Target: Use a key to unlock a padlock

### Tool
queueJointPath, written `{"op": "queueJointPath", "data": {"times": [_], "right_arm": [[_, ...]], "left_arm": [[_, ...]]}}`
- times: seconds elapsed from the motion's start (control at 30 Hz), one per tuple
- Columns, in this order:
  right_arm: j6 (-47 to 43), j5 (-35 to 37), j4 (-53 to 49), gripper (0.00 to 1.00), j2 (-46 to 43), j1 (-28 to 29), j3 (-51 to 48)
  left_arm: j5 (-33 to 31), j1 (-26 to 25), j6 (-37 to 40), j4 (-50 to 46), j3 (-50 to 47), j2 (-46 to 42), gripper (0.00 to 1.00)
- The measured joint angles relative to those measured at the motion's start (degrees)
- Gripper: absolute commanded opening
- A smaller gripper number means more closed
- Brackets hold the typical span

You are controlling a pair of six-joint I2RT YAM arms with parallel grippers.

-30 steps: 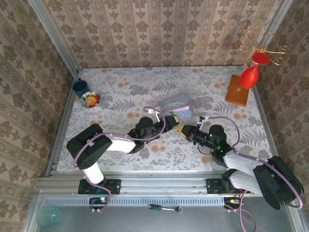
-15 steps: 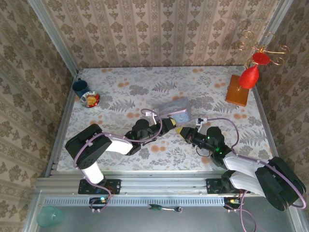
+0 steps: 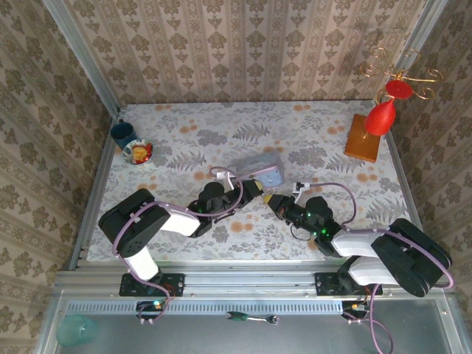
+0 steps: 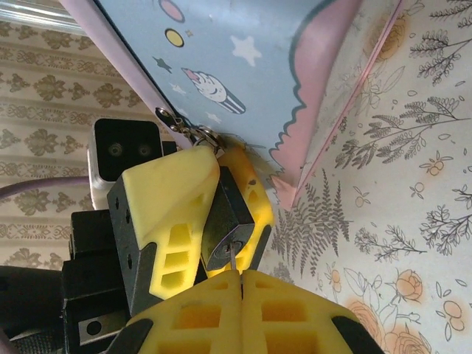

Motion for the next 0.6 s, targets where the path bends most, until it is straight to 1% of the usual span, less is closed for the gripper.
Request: {"op": "queueJointPath", "data": {"times": [0.27, 0.6], "right_arm": [[1.92, -0.04, 7.08, 0.00, 5.35, 0.15, 1.38], [3.80, -0.46, 14.19, 0.00, 12.24, 0.74, 2.43]], "left_arm": [[-3.06, 0.55, -1.46, -0.31, -0.15, -1.64, 0.00], [-4.11, 2.21, -2.51, -0.90, -0.17, -2.27, 0.00]]}}
